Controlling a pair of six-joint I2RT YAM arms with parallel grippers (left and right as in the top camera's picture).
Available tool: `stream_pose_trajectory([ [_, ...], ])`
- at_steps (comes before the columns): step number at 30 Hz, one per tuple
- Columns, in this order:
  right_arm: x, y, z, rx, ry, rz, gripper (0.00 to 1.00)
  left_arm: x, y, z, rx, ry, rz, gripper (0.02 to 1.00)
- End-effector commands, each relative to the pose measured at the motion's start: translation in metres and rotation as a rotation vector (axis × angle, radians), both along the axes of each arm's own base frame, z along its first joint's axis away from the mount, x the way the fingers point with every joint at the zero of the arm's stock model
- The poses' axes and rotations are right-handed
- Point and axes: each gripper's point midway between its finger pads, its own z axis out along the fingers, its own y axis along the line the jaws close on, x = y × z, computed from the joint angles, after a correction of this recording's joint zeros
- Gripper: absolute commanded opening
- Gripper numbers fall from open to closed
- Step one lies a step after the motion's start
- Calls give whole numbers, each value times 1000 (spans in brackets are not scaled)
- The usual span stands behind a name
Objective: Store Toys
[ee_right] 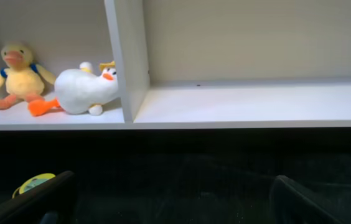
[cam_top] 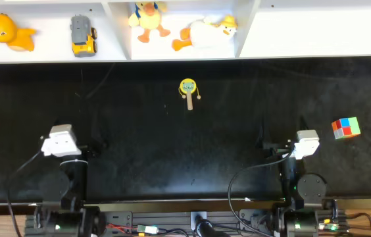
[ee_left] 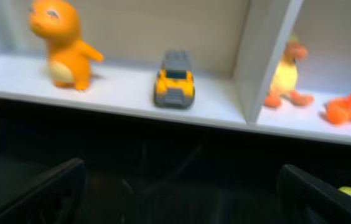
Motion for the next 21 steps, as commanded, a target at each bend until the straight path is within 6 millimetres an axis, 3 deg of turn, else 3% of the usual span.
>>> stream_pose_trajectory([
  [1, 0, 0, -4, -3, 2, 1, 993, -6, 12, -3, -15, -48, 70, 998],
  [9, 0, 0, -4, -3, 2, 1, 996, -9, 15, -38, -24, -1, 90, 998],
  [21, 0, 0, -4, -3, 2, 1, 996, -9, 14, -38, 61, 8, 76, 998],
])
